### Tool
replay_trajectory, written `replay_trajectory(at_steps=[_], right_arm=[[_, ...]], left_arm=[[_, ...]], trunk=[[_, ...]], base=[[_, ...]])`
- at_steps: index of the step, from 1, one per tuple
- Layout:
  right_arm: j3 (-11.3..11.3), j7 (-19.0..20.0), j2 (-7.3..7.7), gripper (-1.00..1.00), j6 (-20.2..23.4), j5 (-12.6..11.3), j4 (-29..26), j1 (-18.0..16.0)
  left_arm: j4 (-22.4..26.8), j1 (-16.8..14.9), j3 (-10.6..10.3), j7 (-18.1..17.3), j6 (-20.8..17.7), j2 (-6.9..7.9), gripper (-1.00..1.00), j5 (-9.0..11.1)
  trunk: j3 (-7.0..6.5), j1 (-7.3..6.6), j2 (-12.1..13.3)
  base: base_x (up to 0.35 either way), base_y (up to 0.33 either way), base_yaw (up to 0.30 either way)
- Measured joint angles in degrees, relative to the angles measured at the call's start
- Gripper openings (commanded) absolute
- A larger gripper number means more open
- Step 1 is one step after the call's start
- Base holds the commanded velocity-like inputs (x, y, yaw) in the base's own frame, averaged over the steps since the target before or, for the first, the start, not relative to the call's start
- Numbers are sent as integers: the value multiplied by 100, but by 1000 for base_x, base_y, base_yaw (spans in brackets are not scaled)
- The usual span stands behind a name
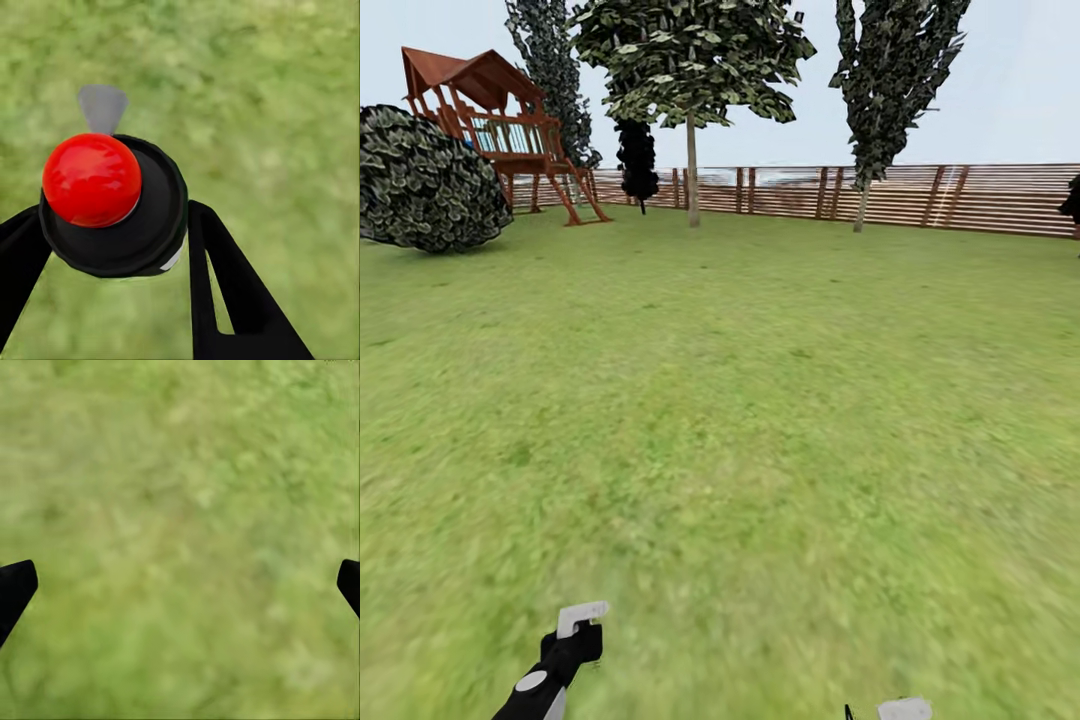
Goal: In the garden, pick up the pesticide atomizer on the floor and spray pesticide onto both trees until each tree trunk is fully covered.
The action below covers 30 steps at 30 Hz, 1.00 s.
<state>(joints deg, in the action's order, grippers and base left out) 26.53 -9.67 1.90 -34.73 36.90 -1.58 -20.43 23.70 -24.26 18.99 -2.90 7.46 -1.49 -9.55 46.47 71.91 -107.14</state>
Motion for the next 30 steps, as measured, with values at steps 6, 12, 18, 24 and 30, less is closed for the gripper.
replay_trajectory(at_steps=[6, 12, 18, 24, 30], right_arm=[[1, 0, -40, 100, -11, 4, -9, 23], [1, 0, -45, 100, -1175, 27, -7, 280], [1, -8, -53, 100, -1516, 13, -9, 406], [1, -9, -52, 100, -1516, 10, -9, 408], [1, -1, -58, 100, -1511, 17, -8, 408]], left_arm=[[-6, 0, -1, 0, 0, 0, -100, 4], [-5, 0, -7, 0, 1, 0, -100, 5], [-12, 0, -9, 0, 0, 0, -100, 5], [-14, 0, -9, 0, 0, 0, -100, 5], [-62, 0, -9, 0, 1, -9, -100, 1]], trunk=[[-51, 0, 0], [-98, 0, 0], [-115, 0, 0], [-115, 0, 0], [-115, 0, 0]], base=[[276, 206, 0], [276, 206, -14], [276, 206, -28], [276, 206, -1], [276, 206, 0]])
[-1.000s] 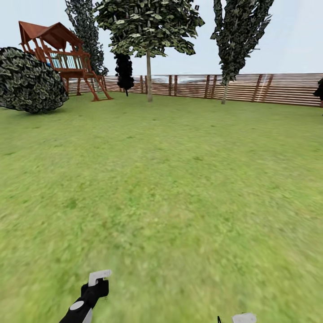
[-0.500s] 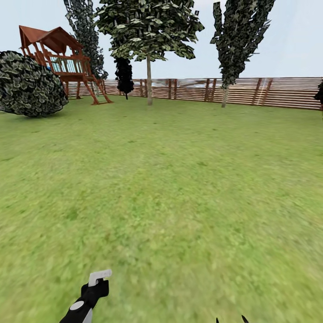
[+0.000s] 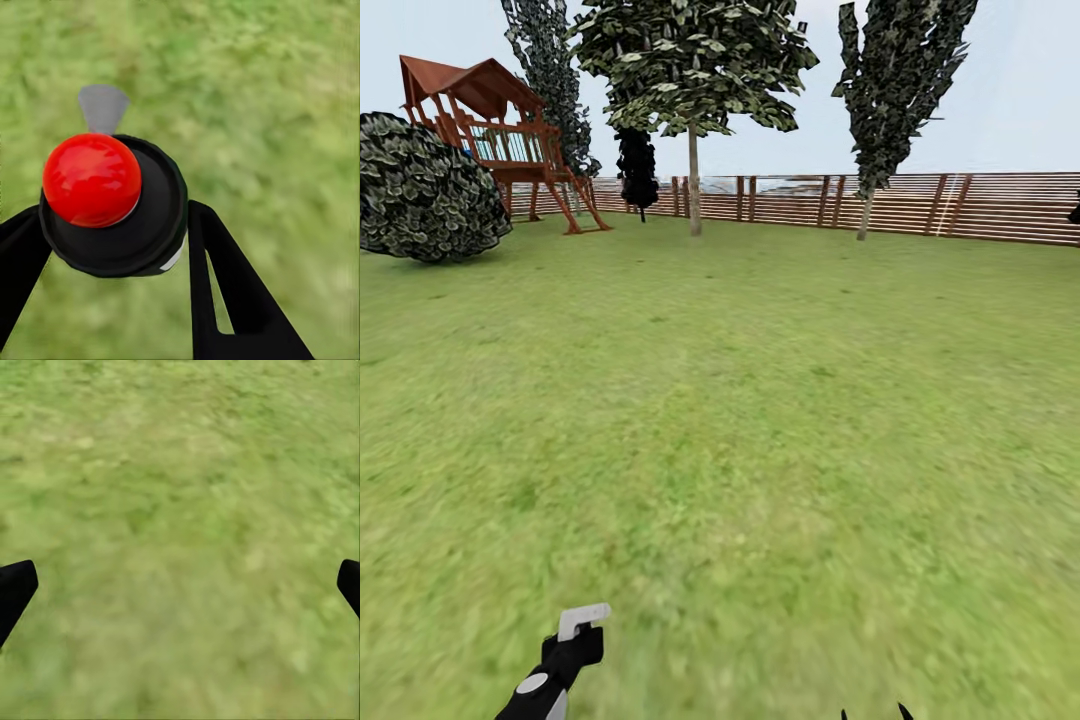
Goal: In the garden, pick up the pesticide atomizer on the floor and spray pesticide onto both trees until each tree trunk is fully covered.
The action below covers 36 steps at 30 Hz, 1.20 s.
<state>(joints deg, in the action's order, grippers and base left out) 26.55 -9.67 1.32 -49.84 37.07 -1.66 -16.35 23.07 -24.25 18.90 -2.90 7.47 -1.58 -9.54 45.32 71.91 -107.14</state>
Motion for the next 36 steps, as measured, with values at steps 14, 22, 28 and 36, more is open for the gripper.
replay_trajectory(at_steps=[14, 22, 28, 36], right_arm=[[0, -3, -44, 100, 0, -7, -1, 0], [0, 9, -35, 100, 0, 10, -8, 0], [1, 1, -35, 100, -8, -1, -10, 0], [0, -2, -35, 100, -2, 2, -9, 1]], left_arm=[[-75, 0, -9, 0, 0, -9, -100, 9], [-75, 0, -8, 8, 0, -9, -100, 4], [-75, 0, -3, 12, 0, -9, -100, 0], [-75, 0, 0, 18, 0, -9, -100, -4]], trunk=[[0, 0, 0], [0, 0, 0], [0, 0, 0], [0, 0, 0]], base=[[276, 206, 33], [282, 195, 0], [304, 136, 0], [340, 1, 0]])
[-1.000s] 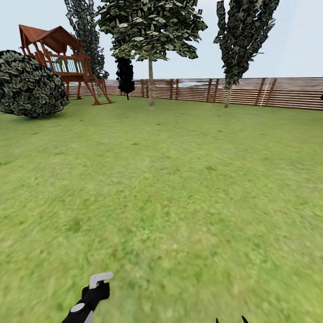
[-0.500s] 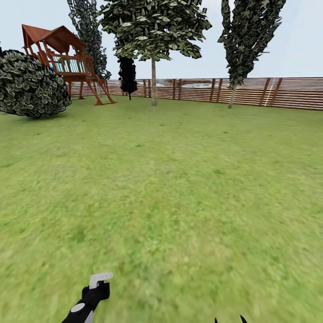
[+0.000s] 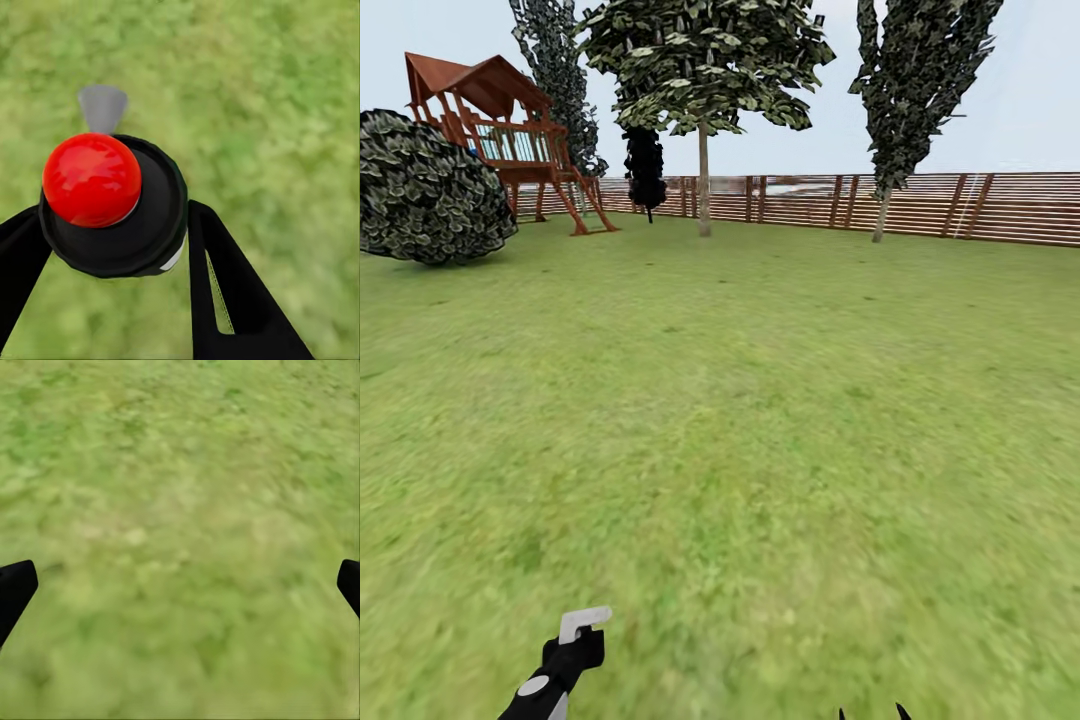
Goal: In the garden, pick up the pesticide atomizer on the floor and spray pesticide onto both trees until each tree trunk is fully covered.
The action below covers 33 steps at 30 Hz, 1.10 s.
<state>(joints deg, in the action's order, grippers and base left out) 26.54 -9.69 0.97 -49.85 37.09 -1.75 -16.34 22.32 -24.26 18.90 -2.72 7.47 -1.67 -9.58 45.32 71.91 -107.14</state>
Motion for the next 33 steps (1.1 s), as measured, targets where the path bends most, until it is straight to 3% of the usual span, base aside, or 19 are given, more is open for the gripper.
replay_trajectory(at_steps=[23, 28, 33], right_arm=[[0, -6, 9, 100, 11, -9, 11, 8], [0, -6, 9, 100, 11, -8, 14, 8], [0, -6, 9, 100, 11, -9, 12, 8]], left_arm=[[103, 0, 11, 24, -6, 36, -100, -11], [121, 0, 30, 35, -2, -55, -100, 31], [55, 6, 37, 21, -9, 15, -100, -18]], trunk=[[0, 0, 0], [0, 0, 0], [0, 0, 0]], base=[[340, 0, 0], [341, 0, 0], [341, 0, 0]])
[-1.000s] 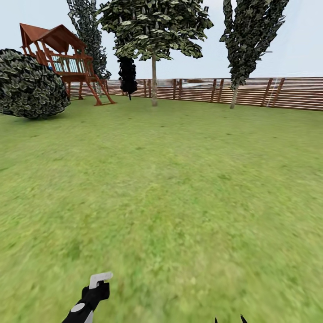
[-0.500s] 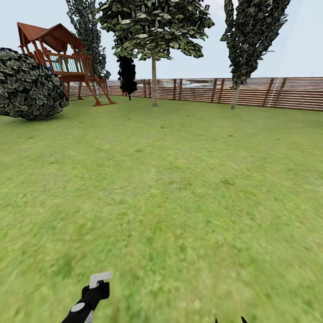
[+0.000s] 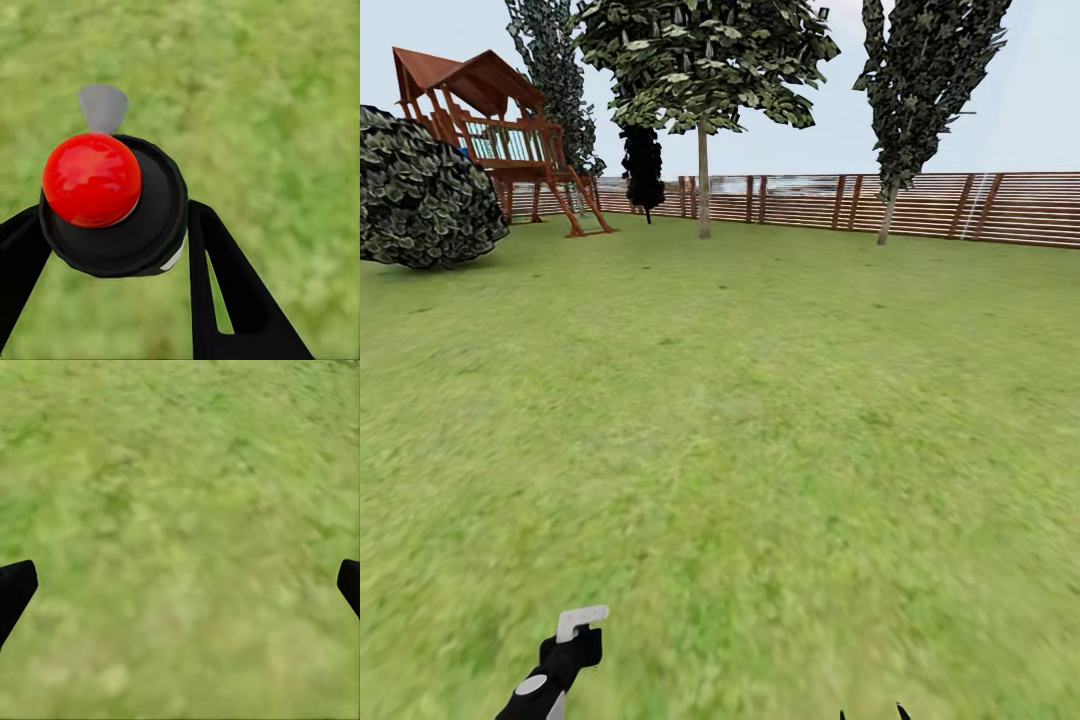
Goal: In the garden, pick up the pesticide atomizer on the floor and spray pesticide onto both trees until each tree trunk is fully covered.
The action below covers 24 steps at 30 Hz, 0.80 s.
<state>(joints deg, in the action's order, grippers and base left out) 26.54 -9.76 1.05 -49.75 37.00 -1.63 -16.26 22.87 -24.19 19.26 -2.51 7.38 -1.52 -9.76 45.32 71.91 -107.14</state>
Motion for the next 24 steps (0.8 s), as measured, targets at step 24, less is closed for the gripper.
replay_trajectory(at_steps=[24], right_arm=[[0, 0, 0, 100, 0, 1, 4, 0]], left_arm=[[41, 78, -41, -3, -9, 58, -100, -9]], trunk=[[0, 0, 0]], base=[[339, 45, 0]])
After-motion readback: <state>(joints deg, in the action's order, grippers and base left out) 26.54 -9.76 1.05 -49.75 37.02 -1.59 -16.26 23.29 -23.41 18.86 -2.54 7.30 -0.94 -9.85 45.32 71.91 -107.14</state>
